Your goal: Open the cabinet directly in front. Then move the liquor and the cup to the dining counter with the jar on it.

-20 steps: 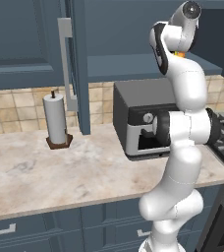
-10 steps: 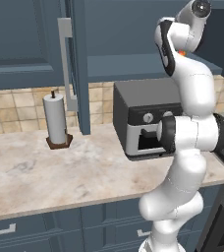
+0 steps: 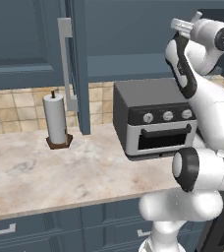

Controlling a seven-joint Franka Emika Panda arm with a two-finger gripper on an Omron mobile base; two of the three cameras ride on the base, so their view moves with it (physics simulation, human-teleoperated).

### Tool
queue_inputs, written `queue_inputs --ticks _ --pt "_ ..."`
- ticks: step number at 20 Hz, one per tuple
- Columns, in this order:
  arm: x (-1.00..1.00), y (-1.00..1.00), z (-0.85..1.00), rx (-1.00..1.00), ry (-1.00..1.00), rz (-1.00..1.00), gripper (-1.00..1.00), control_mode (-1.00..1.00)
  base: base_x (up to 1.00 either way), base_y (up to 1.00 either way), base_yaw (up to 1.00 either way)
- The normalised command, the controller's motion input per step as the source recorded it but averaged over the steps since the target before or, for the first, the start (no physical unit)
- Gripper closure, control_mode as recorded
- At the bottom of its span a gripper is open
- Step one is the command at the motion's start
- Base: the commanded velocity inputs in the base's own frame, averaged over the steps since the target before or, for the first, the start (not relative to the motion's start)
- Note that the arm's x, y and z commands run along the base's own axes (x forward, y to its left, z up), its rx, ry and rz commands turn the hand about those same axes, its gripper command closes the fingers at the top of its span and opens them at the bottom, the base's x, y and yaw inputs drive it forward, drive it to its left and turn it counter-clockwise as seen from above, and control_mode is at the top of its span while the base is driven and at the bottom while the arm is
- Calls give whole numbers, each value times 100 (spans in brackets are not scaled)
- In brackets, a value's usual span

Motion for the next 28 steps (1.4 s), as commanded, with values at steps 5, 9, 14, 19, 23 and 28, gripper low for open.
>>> queue_inputs --ticks 5,9,14,19,23,28 --pt "-100 5 16 20 -23 3 100 -100 0 0 0" --pt "-100 31 17 11 14 16 100 -100 0 0 0" --pt "-100 29 -9 6 34 20 100 -100 0 0 0" --pt "-100 50 -89 -2 31 18 100 -100 0 0 0" --pt "-96 84 -100 -13 17 28 100 -100 0 0 0" --pt "-41 89 -51 -7 -15 25 100 -100 0 0 0"
